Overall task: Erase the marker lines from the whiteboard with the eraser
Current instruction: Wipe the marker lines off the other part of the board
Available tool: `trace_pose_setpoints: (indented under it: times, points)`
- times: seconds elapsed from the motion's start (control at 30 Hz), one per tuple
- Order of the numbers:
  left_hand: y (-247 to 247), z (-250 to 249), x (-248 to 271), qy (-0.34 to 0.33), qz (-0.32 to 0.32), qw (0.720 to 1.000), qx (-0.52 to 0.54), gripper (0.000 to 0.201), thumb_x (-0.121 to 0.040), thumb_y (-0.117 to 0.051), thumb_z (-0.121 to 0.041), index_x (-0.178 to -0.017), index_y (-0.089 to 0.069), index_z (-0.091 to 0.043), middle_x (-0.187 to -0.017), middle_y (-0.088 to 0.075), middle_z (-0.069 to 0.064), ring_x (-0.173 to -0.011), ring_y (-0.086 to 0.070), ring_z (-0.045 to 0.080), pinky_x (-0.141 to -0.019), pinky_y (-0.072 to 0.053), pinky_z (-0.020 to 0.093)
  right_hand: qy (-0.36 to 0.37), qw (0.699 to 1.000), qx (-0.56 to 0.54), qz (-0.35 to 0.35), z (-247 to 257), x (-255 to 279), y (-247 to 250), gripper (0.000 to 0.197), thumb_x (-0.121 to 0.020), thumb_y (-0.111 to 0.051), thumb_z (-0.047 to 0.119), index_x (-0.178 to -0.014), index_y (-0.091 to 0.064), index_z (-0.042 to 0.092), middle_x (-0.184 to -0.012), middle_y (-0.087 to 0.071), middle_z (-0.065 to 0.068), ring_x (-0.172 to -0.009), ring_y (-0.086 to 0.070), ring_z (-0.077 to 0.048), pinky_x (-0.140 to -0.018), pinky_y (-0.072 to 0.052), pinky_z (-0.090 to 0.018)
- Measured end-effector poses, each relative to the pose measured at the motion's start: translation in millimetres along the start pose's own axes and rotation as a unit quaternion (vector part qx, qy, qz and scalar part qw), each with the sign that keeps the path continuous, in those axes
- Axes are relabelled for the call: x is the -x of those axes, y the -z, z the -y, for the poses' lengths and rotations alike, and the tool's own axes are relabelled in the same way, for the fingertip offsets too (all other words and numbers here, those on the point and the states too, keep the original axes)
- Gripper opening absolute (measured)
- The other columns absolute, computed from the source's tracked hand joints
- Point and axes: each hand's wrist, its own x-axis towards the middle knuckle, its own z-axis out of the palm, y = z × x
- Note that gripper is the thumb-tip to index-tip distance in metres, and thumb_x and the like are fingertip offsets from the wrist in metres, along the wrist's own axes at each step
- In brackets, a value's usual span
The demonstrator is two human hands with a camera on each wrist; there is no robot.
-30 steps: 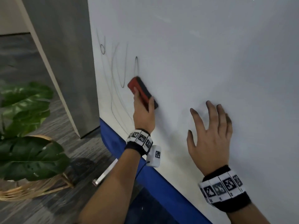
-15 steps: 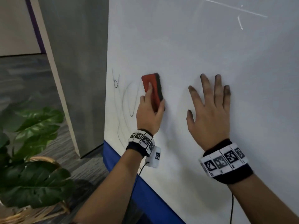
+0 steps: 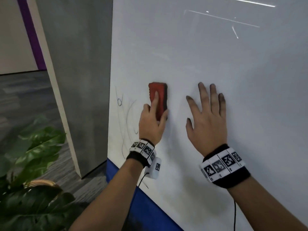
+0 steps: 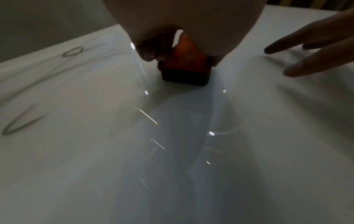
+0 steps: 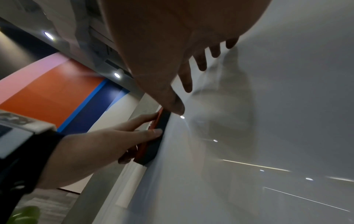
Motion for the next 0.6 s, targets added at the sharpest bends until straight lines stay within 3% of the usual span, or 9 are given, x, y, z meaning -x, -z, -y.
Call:
trace_pose_setpoints:
  times: [0.03, 0.1, 0.17, 0.23, 0.3, 0.37, 0.47, 0.5, 0.6]
  points:
    - [2, 5, -7, 0.004, -0.005, 1.0, -0.012, 0.07, -0.1, -0.052, -0.046, -0.158, -0.013, -0.042, -0.102, -0.048, 0.003, -0.074, -0.055, 0.02, -0.07, -0.049, 0.024, -0.003, 1.0, -0.002, 0.004, 3, -4, -1, 0.063, -0.083, -0.068, 0.016, -0.144, -0.051, 0.012, -0.167, -0.017, -0.018, -0.155, -0.012, -0.041, -0.125, -0.01, -0.057]
    - [6, 27, -17, 0.13, -0.039, 0.991, -0.008, 0.069, -0.101, -0.051, -0.042, -0.159, -0.014, -0.038, -0.115, -0.054, 0.009, -0.09, -0.059, 0.025, -0.081, -0.046, 0.027, -0.008, 1.0, 0.005, 0.021, 9, -4, -5, 0.066, -0.083, -0.069, 0.018, -0.146, -0.049, 0.012, -0.168, -0.012, -0.019, -0.155, -0.01, -0.042, -0.125, -0.009, -0.059]
    - [12, 61, -20, 0.332, -0.042, 0.942, 0.011, 0.069, -0.103, -0.047, -0.04, -0.161, -0.01, -0.034, -0.13, -0.056, 0.02, -0.109, -0.061, 0.037, -0.091, -0.046, 0.037, -0.007, 0.999, 0.022, 0.044, 11, 3, -9, 0.068, -0.084, -0.069, 0.02, -0.148, -0.047, 0.014, -0.169, -0.008, -0.018, -0.156, -0.007, -0.041, -0.125, -0.01, -0.059]
    - [19, 79, -20, 0.423, -0.013, 0.906, -0.013, 0.069, -0.104, -0.043, -0.04, -0.161, -0.004, -0.033, -0.131, -0.055, 0.025, -0.113, -0.059, 0.044, -0.095, -0.046, 0.045, -0.005, 0.998, 0.037, 0.057, 12, 10, -13, 0.069, -0.084, -0.069, 0.019, -0.149, -0.046, 0.015, -0.169, -0.007, -0.017, -0.156, -0.005, -0.041, -0.125, -0.01, -0.059]
    - [18, 76, -24, 0.358, -0.015, 0.933, -0.042, 0.069, -0.104, -0.042, -0.04, -0.161, -0.004, -0.035, -0.123, -0.054, 0.022, -0.106, -0.06, 0.041, -0.092, -0.047, 0.043, -0.004, 0.998, 0.041, 0.05, 12, 9, -15, 0.068, -0.084, -0.069, 0.017, -0.148, -0.047, 0.016, -0.169, -0.008, -0.016, -0.156, -0.005, -0.04, -0.125, -0.009, -0.059]
    - [18, 64, -31, 0.209, -0.042, 0.977, -0.025, 0.068, -0.103, -0.047, -0.038, -0.16, -0.009, -0.038, -0.111, -0.051, 0.015, -0.093, -0.056, 0.033, -0.086, -0.047, 0.037, 0.01, 0.998, 0.042, 0.046, 16, 0, -16, 0.068, -0.084, -0.067, 0.016, -0.148, -0.046, 0.015, -0.169, -0.009, -0.016, -0.156, -0.006, -0.039, -0.126, -0.007, -0.058]
    - [27, 66, -50, 0.091, -0.039, 0.995, -0.027, 0.068, -0.101, -0.05, -0.039, -0.158, -0.012, -0.042, -0.105, -0.046, 0.009, -0.087, -0.052, 0.027, -0.083, -0.046, 0.032, 0.035, 0.997, 0.035, 0.054, 26, -18, -18, 0.07, -0.085, -0.066, 0.017, -0.151, -0.043, 0.014, -0.169, -0.007, -0.017, -0.157, -0.005, -0.038, -0.125, -0.004, -0.06]
    - [31, 75, -58, 0.109, -0.046, 0.992, -0.036, 0.068, -0.102, -0.048, -0.041, -0.158, -0.01, -0.043, -0.107, -0.047, 0.011, -0.089, -0.055, 0.031, -0.083, -0.048, 0.034, 0.037, 0.997, 0.039, 0.061, 30, -23, -19, 0.07, -0.086, -0.065, 0.019, -0.152, -0.042, 0.014, -0.169, -0.006, -0.018, -0.157, -0.004, -0.038, -0.125, -0.003, -0.061]
    - [41, 102, -76, 0.303, -0.056, 0.95, -0.047, 0.066, -0.104, -0.039, -0.043, -0.16, -0.003, -0.04, -0.127, -0.047, 0.023, -0.103, -0.06, 0.044, -0.092, -0.047, 0.044, 0.038, 0.994, 0.053, 0.09, 39, -25, -25, 0.072, -0.089, -0.065, 0.025, -0.155, -0.037, 0.016, -0.169, 0.001, -0.018, -0.157, 0.0, -0.038, -0.124, 0.0, -0.063]
